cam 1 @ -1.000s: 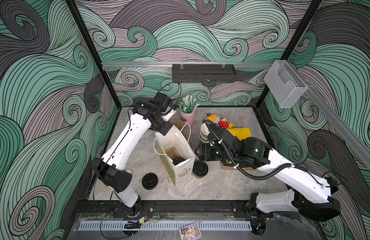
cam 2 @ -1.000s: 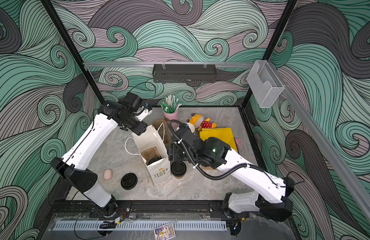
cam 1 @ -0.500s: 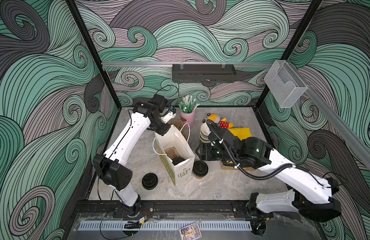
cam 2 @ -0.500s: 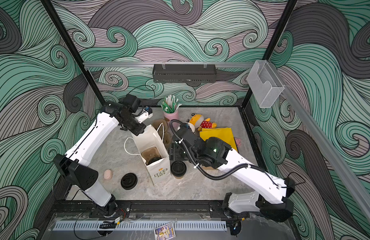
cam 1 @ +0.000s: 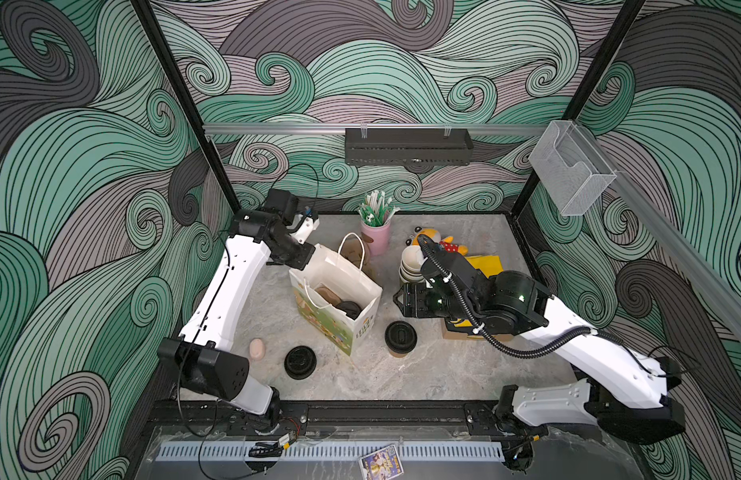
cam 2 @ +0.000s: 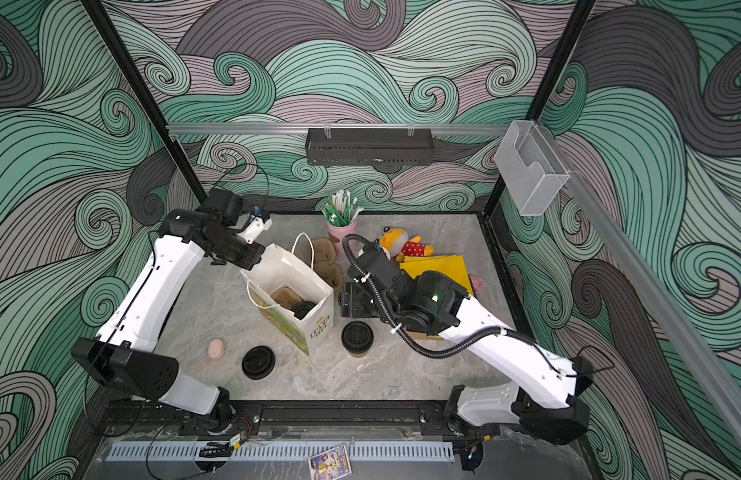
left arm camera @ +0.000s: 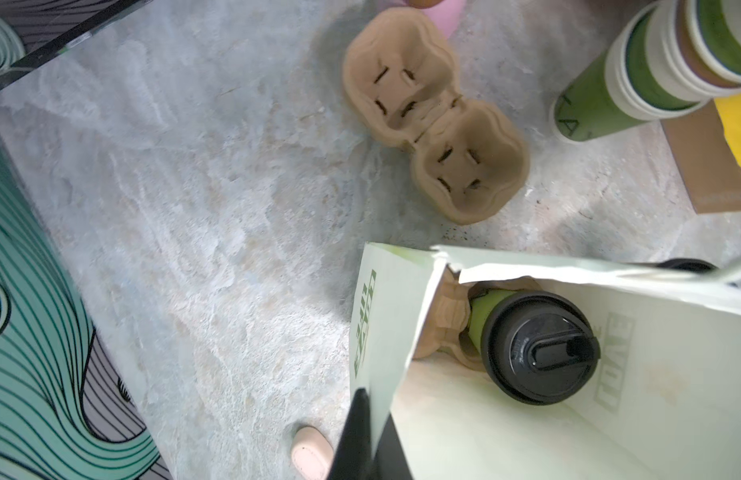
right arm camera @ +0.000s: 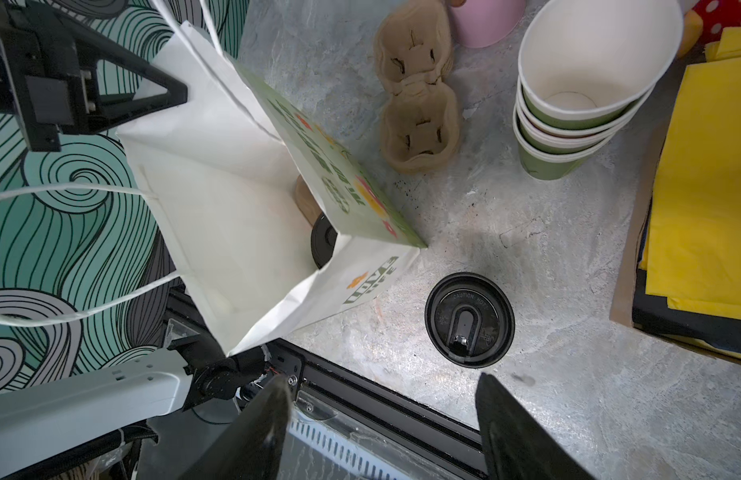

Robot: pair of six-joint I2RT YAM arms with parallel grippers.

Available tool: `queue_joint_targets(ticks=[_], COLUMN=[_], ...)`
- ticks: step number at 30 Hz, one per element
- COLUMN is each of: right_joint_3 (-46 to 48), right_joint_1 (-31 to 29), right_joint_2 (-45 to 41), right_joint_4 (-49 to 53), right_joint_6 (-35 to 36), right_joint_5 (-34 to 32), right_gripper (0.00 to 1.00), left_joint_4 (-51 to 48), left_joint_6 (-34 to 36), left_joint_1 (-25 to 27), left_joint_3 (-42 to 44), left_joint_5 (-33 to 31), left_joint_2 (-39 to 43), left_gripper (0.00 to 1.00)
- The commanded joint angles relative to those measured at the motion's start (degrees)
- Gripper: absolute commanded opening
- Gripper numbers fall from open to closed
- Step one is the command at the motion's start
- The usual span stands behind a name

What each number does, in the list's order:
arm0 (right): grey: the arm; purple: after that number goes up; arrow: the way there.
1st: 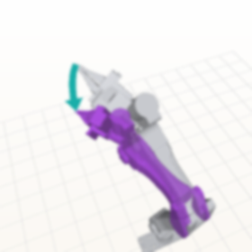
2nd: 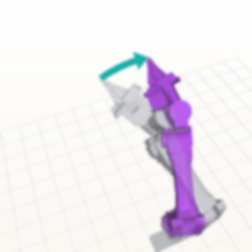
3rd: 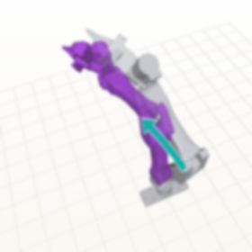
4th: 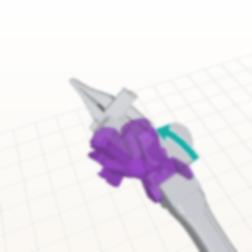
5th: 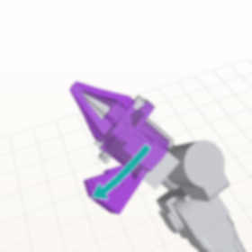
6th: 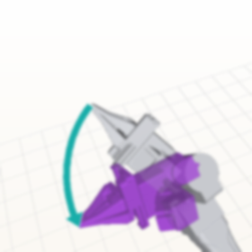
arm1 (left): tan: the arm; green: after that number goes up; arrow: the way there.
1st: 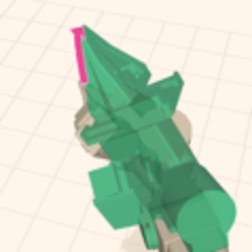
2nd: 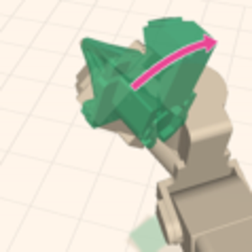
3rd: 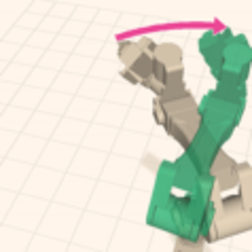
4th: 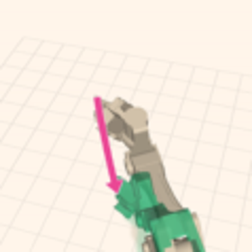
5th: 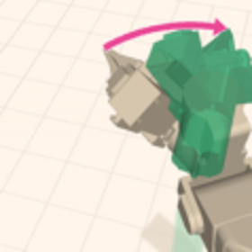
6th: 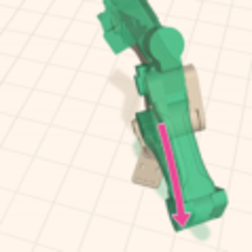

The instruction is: Pack the takeout coffee

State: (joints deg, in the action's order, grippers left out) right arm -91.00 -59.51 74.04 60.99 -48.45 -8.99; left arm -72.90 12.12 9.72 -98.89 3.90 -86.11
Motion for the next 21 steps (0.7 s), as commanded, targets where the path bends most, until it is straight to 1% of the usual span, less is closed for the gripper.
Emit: queue_joint_targets(ticks=[1,6,10,11,14,17,18,21], right_joint_3=[-2.3,-2.6,-2.9,-2.9,-2.8,-2.9,-3.0,-3.4], right_joint_1=[0.5,0.5,0.5,0.5,0.5,0.6,0.5,0.6], right_joint_2=[1.2,2.1,2.4,2.5,2.4,2.8,2.9,3.4], right_joint_4=[1.6,1.8,2.6,2.8,2.8,2.8,2.7,2.7], right_joint_6=[0.7,0.1,-0.4,-0.4,-0.5,-0.1,0.0,0.1], right_joint_5=[-0.5,0.1,0.1,0.0,-0.4,-0.2,-0.2,-0.2], right_gripper=[0.72,0.72,0.71,0.71,0.71,0.71,0.71,0.71], left_joint_4=[3.7,7.1,8.3,8.6,9.3,9.5,9.0,7.6], left_joint_6=[-4.8,-11.0,-15.9,-17.0,-20.3,-26.1,-29.1,-36.4], left_joint_1=[-3.9,-9.8,-13.2,-13.9,-16.7,-18.3,-18.5,-18.7], left_joint_3=[0.5,0.9,2.1,2.6,4.0,5.6,5.9,6.5], left_joint_5=[-0.9,-4.7,-8.7,-10.0,-12.3,-14.1,-15.4,-15.2], left_joint_2=[2.3,3.5,4.3,5.9,7.4,8.1,8.3,9.7], left_gripper=[0.00,0.00,0.00,0.00,0.00,0.00,0.00,0.00])
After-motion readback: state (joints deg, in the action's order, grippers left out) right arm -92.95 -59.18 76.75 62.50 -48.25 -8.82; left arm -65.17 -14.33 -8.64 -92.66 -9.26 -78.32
